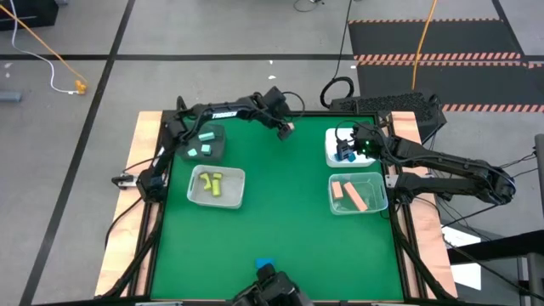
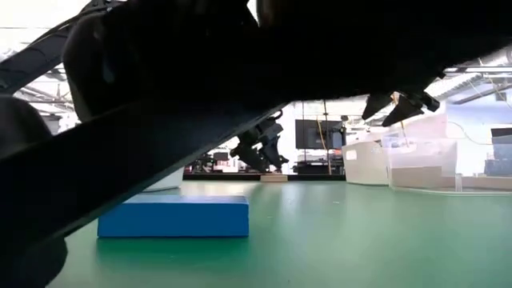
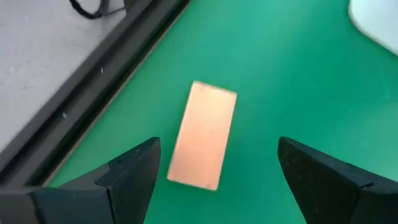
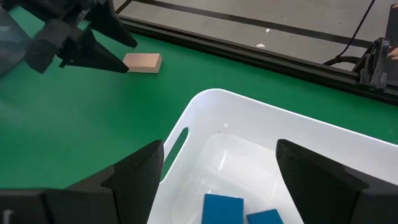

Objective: Sort & place blocks by color
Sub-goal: Put the brown block into the transparent bin

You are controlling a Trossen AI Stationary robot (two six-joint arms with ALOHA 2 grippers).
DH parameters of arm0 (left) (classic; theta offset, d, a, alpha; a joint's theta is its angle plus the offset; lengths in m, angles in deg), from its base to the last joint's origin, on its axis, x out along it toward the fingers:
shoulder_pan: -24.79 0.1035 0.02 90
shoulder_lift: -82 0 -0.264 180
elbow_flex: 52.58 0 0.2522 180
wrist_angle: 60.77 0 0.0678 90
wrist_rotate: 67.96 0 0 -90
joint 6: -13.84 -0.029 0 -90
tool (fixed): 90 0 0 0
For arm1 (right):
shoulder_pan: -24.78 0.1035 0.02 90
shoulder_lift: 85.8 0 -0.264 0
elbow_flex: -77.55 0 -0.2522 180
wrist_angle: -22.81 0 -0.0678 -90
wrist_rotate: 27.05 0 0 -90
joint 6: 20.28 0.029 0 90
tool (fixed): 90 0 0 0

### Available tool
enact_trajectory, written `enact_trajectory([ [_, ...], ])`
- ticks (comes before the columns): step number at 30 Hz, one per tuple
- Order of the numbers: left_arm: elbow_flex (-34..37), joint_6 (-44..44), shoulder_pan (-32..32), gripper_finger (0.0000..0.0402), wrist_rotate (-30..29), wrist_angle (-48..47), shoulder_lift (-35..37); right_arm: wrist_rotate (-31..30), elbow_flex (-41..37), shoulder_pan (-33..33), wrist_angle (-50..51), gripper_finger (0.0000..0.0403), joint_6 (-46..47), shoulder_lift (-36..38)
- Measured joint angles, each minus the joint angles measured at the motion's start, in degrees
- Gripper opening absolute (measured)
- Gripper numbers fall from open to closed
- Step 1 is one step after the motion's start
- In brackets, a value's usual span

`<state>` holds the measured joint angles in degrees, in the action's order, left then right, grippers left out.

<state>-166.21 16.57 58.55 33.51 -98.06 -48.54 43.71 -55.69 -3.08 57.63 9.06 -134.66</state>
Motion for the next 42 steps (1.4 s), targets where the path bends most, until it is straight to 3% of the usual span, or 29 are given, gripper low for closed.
enact_trajectory([
  [6,-0.07,-3.92,0.02,0.0321,1.43,-1.38,0.02,-0.01,0.0,0.0,0.01,0.0302,0.0,0.0],
  [16,-0.09,-21.78,-0.56,0.0253,1.46,-6.46,0.11,-0.02,0.0,0.0,0.0,0.0302,0.0,0.0],
  [20,-0.09,-26.06,-1.55,0.0247,-1.87,-6.85,-0.05,-0.02,0.0,0.0,0.0,0.0302,0.0,0.0],
  [23,-0.11,-26.99,-2.35,0.0246,-5.0,-6.63,-0.2,-0.02,0.0,0.0,0.02,0.0302,-0.02,0.0],
  [30,-0.04,-27.27,-2.29,0.0243,-5.38,-7.49,-0.54,-0.02,0.0,0.0,0.02,0.0302,0.0,0.0],
  [42,0.02,-24.51,-3.58,0.0141,-5.83,-8.13,-0.61,-0.04,0.0,0.0,0.02,0.0302,0.0,-0.02],
])
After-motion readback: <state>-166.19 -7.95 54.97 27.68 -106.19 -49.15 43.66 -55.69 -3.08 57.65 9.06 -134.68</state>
